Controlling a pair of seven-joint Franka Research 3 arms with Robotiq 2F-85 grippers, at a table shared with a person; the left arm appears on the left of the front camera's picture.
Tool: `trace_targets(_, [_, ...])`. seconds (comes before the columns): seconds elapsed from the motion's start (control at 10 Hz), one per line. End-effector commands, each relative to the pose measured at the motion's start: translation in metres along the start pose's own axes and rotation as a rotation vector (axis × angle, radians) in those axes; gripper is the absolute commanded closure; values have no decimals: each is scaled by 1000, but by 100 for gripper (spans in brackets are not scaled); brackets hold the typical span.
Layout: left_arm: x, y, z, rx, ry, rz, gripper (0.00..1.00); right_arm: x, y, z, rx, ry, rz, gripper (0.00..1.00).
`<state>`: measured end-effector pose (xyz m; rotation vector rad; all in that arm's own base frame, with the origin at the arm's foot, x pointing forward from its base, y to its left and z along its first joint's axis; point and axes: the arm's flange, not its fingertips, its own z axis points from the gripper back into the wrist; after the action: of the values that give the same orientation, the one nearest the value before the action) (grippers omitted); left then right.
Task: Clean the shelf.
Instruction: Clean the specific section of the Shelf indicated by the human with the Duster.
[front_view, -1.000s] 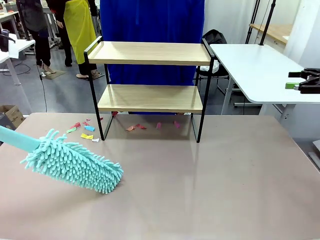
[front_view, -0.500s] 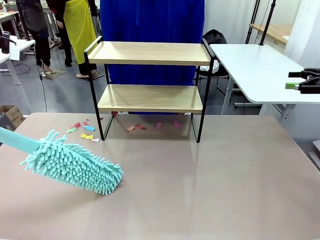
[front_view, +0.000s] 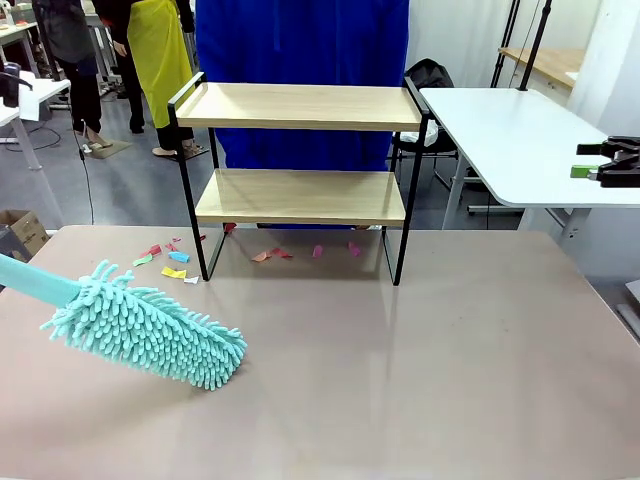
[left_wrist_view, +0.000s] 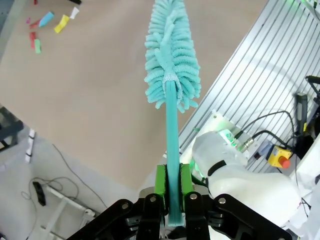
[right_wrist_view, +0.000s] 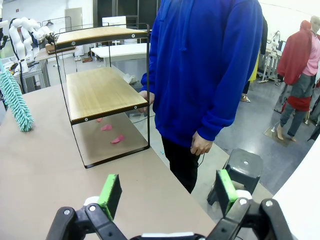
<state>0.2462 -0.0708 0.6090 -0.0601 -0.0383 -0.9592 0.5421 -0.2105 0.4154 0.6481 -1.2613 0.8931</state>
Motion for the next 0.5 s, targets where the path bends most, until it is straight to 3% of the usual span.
trace_targets(0.0, [-1,-2,0,-8,-2,-5,86,3,1,0,-2,-3,3,0])
trace_targets(0.4, [-1,-2,0,-8,-2,-5,86,3,1,0,-2,-3,3,0])
